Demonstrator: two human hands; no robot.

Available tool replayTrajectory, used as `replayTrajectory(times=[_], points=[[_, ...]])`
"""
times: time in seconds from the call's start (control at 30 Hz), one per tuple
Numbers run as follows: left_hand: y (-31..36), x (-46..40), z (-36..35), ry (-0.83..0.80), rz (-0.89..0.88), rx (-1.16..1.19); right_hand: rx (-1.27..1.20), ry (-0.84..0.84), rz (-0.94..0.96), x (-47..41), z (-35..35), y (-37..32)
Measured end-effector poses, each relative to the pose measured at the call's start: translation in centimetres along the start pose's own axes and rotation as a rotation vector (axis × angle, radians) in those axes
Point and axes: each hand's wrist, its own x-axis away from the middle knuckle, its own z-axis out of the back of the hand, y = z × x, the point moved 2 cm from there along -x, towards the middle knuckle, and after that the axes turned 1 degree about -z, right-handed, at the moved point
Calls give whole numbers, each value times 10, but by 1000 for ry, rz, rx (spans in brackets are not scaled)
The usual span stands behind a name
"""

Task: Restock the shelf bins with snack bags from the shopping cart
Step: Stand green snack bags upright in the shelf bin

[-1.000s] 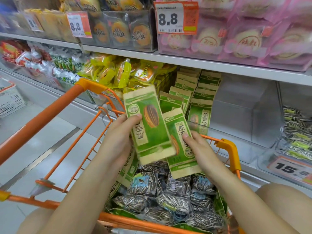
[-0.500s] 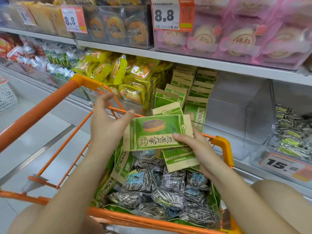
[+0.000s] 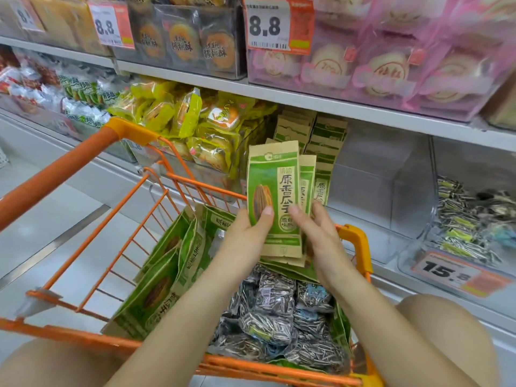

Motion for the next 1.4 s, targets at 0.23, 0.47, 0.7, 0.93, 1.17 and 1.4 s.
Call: replayTrajectory(times=[0.23,0.47,0.7,0.93,1.17,1.4], points=[[10,-14,-22,-130,-139,-116,-71,177,-190,-11,14,-31],[-19,-71,-11,141,-382,-1109,-240,304,-416,-42,80,-77],[-34,-79,-13,229,-458,-1146,-53,383,-279,-102,93,-75],[-35,-79,-13,254,-466,-1176,487,165,-541,-117,93,-39],[-37,-80,-14,272,-480,-1181,454,128,-551,-126,98,-30],[-36,-81,-14,296,-497,-1152,371,11,-638,-136,90,-23]])
